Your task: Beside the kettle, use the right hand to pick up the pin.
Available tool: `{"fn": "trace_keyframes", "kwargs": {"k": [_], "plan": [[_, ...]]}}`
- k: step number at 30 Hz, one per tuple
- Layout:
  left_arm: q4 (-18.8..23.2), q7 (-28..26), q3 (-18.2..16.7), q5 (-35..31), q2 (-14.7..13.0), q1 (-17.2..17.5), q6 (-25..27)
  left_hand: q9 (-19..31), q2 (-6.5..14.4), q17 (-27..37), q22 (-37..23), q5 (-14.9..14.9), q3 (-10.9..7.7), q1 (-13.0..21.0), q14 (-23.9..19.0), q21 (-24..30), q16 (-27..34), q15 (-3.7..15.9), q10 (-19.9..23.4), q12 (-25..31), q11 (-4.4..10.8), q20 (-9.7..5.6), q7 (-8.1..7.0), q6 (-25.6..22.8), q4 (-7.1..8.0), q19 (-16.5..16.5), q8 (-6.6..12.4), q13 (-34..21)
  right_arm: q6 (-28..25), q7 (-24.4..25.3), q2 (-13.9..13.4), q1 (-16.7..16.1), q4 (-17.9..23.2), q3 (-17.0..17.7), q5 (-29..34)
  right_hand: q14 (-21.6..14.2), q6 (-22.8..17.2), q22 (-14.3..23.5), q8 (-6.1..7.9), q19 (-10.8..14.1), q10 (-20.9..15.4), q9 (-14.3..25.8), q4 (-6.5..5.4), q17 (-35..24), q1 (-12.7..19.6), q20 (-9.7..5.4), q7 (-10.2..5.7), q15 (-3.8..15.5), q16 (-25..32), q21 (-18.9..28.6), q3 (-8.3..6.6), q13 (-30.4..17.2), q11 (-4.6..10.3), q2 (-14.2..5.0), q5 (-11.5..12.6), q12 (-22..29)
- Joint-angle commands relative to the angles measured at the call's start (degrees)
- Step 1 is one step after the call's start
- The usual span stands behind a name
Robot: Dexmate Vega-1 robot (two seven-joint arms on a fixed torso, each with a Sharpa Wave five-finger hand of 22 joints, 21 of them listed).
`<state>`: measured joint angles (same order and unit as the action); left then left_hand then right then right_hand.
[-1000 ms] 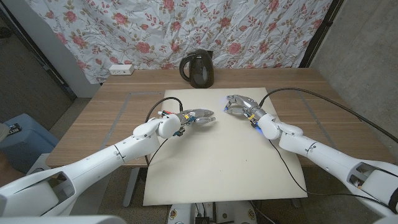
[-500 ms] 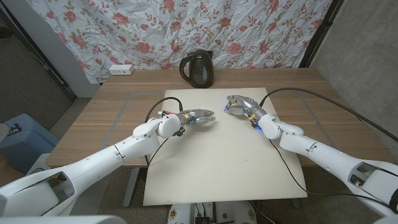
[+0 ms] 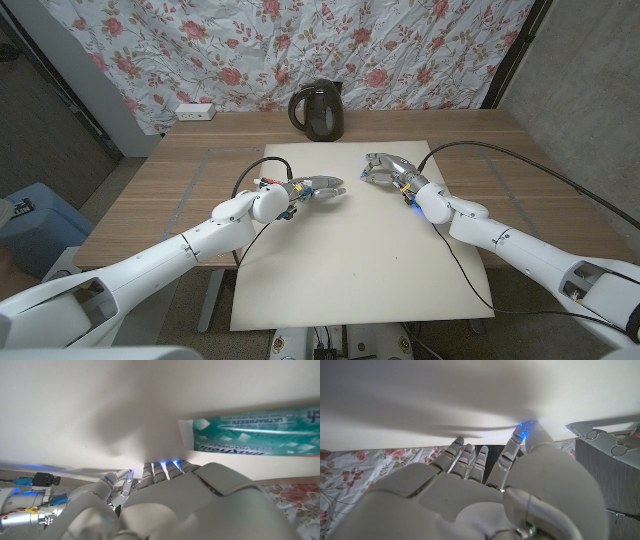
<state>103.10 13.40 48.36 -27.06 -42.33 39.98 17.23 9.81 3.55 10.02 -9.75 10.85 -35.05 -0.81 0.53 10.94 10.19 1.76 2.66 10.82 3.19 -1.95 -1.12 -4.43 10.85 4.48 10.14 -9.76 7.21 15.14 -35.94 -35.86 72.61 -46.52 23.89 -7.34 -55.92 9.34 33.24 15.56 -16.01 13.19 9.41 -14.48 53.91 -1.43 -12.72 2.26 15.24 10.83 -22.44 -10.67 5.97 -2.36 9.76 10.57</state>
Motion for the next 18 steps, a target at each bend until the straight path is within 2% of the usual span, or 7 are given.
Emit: {"fn": "trace_keyframes", "kwargs": {"k": [1, 4, 18], "plan": [[0.2, -0.5, -0.4, 0.4, -0.5, 0.3, 0.2, 0.2, 7.4, 0.1, -0.1, 0.5, -0.33, 0.5, -0.5, 0.4, 0.4, 1.61, 0.6, 0.3, 0.06, -5.0, -0.08, -0.5, -0.07, -0.4, 0.43, -0.2, -0.2, -0.8, -0.3, -0.6, 1.5, 0.5, -0.9, 0.5, 1.1, 0.2, -0.53, 0.5, 0.7, 0.0, -0.21, -0.2, 0.0, 0.09, -0.11, -0.26, -0.1, 0.2, 0.15, 0.0, -0.21, -0.42, 0.3, -0.2], [0.4, -0.6, -0.4, 0.4, -0.6, 0.4, 0.3, 0.2, 7.4, 0.1, -0.1, 0.5, -0.4, 0.6, -0.5, 0.4, 0.3, 1.57, 0.6, 0.4, 0.09, -5.02, -0.09, -0.5, -0.09, -0.5, 0.41, -0.3, -0.4, -0.8, -0.4, -0.9, 2.1, 0.8, -1.2, 0.8, 2.1, 0.2, -0.96, 1.1, 0.9, -0.1, -0.2, -0.3, -0.1, 0.91, -0.11, -0.43, -0.1, 0.4, 0.27, 0.0, -0.3, -0.28, 0.3, -0.1], [0.9, -0.5, -0.5, 0.4, -1.0, 0.6, 0.7, 0.2, 7.3, 0.0, -0.1, 0.5, -0.66, 0.6, -0.6, 0.5, 0.3, 1.43, 0.9, 0.4, 0.07, -4.94, -0.11, -0.4, -0.12, -0.8, 0.35, -0.3, 1.0, -2.1, -0.9, -1.0, 2.6, 1.1, -1.7, 1.8, 5.2, 0.2, -2.16, 1.5, 2.7, -0.1, -0.17, -0.6, -0.6, 2.13, -0.04, -1.56, -0.4, 0.2, 1.0, -0.1, -1.22, 0.84, 0.3, -0.2]]}}
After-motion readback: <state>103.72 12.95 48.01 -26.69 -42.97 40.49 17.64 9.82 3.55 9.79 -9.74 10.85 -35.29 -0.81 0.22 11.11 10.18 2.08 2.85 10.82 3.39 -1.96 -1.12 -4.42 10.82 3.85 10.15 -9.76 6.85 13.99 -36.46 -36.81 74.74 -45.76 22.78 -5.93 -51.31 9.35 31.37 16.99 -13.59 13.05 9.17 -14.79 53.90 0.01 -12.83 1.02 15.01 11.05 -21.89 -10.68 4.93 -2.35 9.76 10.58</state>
